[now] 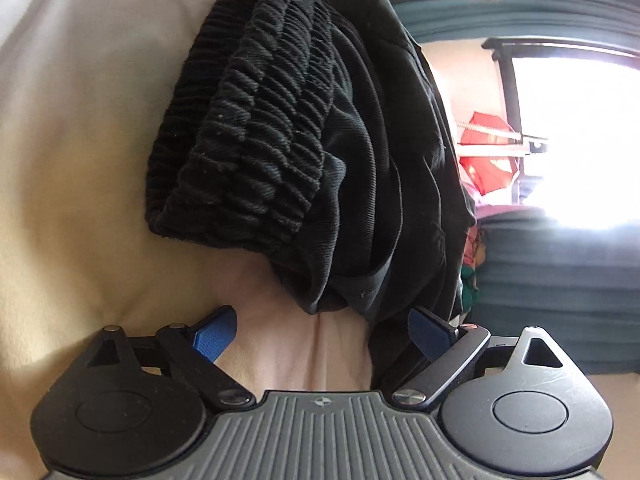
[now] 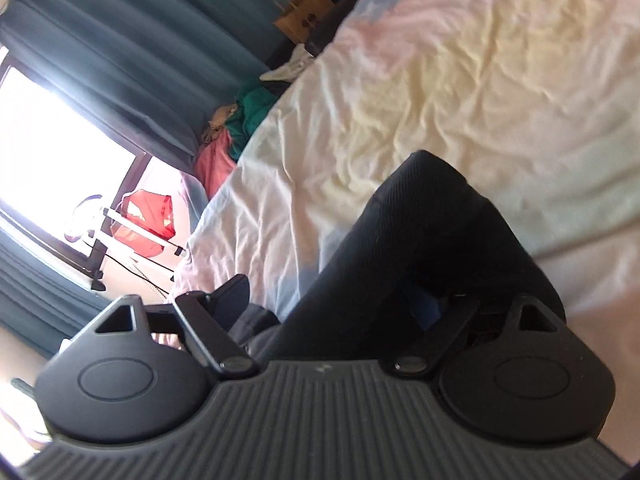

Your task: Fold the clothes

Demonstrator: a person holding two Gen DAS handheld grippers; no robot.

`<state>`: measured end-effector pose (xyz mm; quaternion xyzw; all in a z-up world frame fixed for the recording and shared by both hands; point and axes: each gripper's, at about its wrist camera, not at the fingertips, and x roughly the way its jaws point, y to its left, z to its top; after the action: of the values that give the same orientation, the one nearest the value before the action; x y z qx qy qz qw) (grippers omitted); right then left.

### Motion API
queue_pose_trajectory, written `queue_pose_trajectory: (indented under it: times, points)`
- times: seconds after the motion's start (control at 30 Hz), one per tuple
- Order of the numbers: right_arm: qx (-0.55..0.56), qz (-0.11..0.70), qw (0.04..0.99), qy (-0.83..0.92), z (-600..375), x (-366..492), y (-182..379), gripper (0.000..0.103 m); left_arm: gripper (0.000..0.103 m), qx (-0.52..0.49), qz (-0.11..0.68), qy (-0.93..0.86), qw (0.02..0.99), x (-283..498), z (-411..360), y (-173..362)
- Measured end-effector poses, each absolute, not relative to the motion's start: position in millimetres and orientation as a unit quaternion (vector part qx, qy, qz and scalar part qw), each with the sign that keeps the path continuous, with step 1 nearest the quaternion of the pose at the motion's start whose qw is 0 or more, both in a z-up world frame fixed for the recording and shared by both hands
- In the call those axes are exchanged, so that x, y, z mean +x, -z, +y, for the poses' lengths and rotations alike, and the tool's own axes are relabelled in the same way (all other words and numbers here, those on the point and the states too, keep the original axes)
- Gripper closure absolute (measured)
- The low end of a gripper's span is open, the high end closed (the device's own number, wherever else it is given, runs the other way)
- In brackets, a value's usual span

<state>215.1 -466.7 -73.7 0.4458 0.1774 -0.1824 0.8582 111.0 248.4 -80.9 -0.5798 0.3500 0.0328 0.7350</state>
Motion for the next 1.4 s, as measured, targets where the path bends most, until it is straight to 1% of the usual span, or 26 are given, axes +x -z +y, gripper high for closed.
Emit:
queue_pose_trajectory:
  times: [0.1,0.17,0.23,0.3,0.4,0.43,0.5,0.53,0.6,0.63,0.73,0.8,0.87,0.9,0.93,1.0,1.1,1.17,1.23,1.3,1.33,1.4]
  points:
    - [0.376,0.135,0.894,0.201,-478,226,70,0.017,0.009,-0.585,0.35,-0.029,0.732,111,255,78]
    - [0.358,0.118,0.901,0.213,-485,223,73,0.018,0.009,-0.588,0.35,-0.026,0.729,112,260,76]
    - [0.361,0.114,0.899,0.219,-491,219,80,0.017,0.009,-0.595,0.344,-0.032,0.726,114,263,74]
    - [0.341,0.13,0.908,0.206,-486,220,83,0.017,0.009,-0.604,0.343,-0.041,0.719,117,263,76]
    - [0.304,0.137,0.922,0.195,-473,217,78,0.017,0.009,-0.6,0.354,-0.044,0.716,118,262,77]
    - [0.308,0.134,0.922,0.194,-471,213,73,0.017,0.009,-0.598,0.355,-0.041,0.717,118,261,75]
    - [0.322,0.126,0.919,0.191,-467,203,64,0.017,0.009,-0.602,0.353,-0.039,0.715,116,260,72]
    - [0.33,0.12,0.916,0.194,-468,196,59,0.019,0.009,-0.608,0.351,-0.039,0.711,114,261,72]
    - [0.355,0.111,0.9,0.228,-475,174,49,0.019,0.009,-0.619,0.349,-0.037,0.702,113,263,73]
    - [0.368,0.106,0.89,0.247,-478,162,44,0.017,0.009,-0.626,0.348,-0.035,0.697,113,263,75]
    - [0.483,0.115,0.83,0.255,-501,128,52,0.017,0.011,-0.638,0.347,-0.028,0.687,109,261,85]
    - [0.544,0.136,0.792,0.24,-509,114,67,0.017,0.013,-0.636,0.346,-0.026,0.689,105,259,81]
    - [0.575,0.179,0.773,0.2,-509,114,85,0.017,0.015,-0.634,0.345,-0.027,0.691,101,255,77]
    - [0.589,0.201,0.762,0.179,-509,114,94,0.019,0.015,-0.636,0.343,-0.03,0.691,99,254,75]
    - [0.607,0.22,0.747,0.16,-505,115,105,0.026,0.016,-0.639,0.34,-0.033,0.689,96,253,73]
    - [0.639,0.243,0.718,0.132,-501,121,123,0.027,0.019,-0.649,0.332,-0.035,0.684,92,252,70]
    - [0.642,0.255,0.717,0.098,-495,142,135,0.027,0.022,-0.661,0.319,-0.04,0.678,86,248,65]
    - [0.614,0.269,0.734,0.11,-491,155,135,0.027,0.033,-0.657,0.313,-0.058,0.683,84,247,61]
    - [0.592,0.283,0.743,0.133,-487,164,136,0.03,0.041,-0.661,0.305,-0.076,0.681,80,245,59]
    - [0.577,0.287,0.751,0.142,-484,170,136,0.03,0.047,-0.669,0.292,-0.089,0.678,74,241,57]
    - [0.569,0.289,0.756,0.147,-482,174,135,0.034,0.052,-0.671,0.286,-0.095,0.677,72,240,56]
    - [0.552,0.292,0.765,0.157,-479,180,134,0.038,0.057,-0.659,0.287,-0.104,0.688,69,236,49]
